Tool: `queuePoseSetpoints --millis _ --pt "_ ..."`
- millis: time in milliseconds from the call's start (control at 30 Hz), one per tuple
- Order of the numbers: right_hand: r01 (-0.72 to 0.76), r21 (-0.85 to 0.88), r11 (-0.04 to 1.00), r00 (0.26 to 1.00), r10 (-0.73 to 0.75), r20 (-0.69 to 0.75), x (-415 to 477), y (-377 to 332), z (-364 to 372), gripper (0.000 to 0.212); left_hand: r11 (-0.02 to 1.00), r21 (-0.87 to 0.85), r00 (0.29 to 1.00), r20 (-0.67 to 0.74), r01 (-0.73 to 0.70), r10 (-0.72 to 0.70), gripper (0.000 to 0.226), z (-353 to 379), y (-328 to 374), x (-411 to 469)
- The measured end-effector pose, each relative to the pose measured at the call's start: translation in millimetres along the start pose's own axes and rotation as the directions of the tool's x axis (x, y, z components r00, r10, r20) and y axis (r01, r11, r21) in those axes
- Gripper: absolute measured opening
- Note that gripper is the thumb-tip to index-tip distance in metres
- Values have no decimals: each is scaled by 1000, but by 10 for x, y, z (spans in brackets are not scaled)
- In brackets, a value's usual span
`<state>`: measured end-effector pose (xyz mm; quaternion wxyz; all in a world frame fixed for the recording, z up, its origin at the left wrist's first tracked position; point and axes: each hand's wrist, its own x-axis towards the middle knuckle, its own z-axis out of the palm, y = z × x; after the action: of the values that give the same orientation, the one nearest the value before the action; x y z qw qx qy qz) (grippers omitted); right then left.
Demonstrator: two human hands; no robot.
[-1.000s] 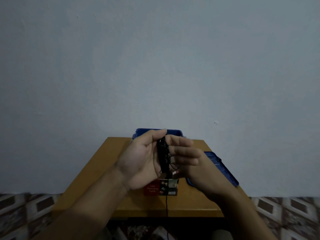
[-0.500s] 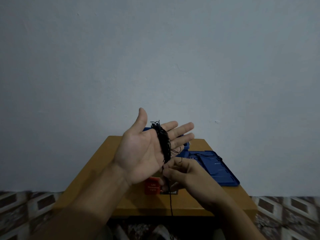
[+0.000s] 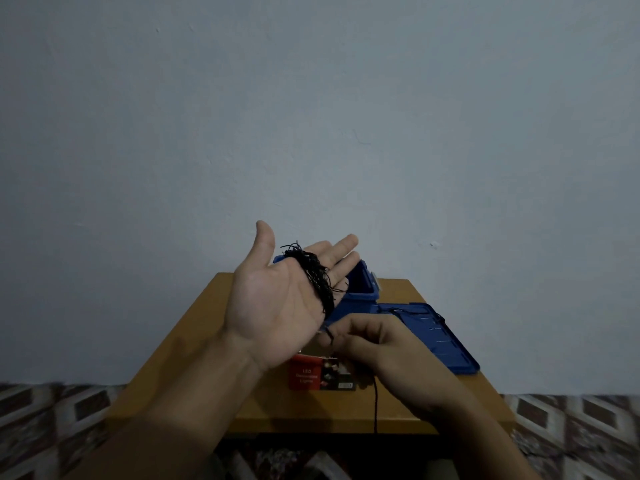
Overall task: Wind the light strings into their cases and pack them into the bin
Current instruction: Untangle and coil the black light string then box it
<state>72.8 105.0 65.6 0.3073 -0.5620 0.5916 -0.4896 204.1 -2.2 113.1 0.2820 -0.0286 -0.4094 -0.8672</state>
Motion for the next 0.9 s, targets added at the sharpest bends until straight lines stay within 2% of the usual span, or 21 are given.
queuePoseSetpoints --millis 167,400,533,667,767,900 --pt "5 51 999 999 -3 -35 -43 -47 -37 23 997 75 994 -107 -31 39 95 41 21 -7" --pt "115 154 981 987 -95 -132 -39 -97 -75 37 982 188 993 -113 -4 25 91 68 14 -33" --pt "156 201 967 978 -122 -171 -43 -132 -117 43 959 280 995 -96 43 -17 91 16 -15 1" --pt "172 243 955 978 -135 -162 -71 -229 -175 40 901 426 994 -102 78 -38 82 16 -60 -6" --pt "207 242 948 968 -163 -189 -57 -294 -206 38 909 404 990 -131 107 -58 83 14 -60 8" --pt "259 202 945 951 -212 -226 -39 -398 -244 37 883 430 981 -119 189 -152 91 -65 -75 32"
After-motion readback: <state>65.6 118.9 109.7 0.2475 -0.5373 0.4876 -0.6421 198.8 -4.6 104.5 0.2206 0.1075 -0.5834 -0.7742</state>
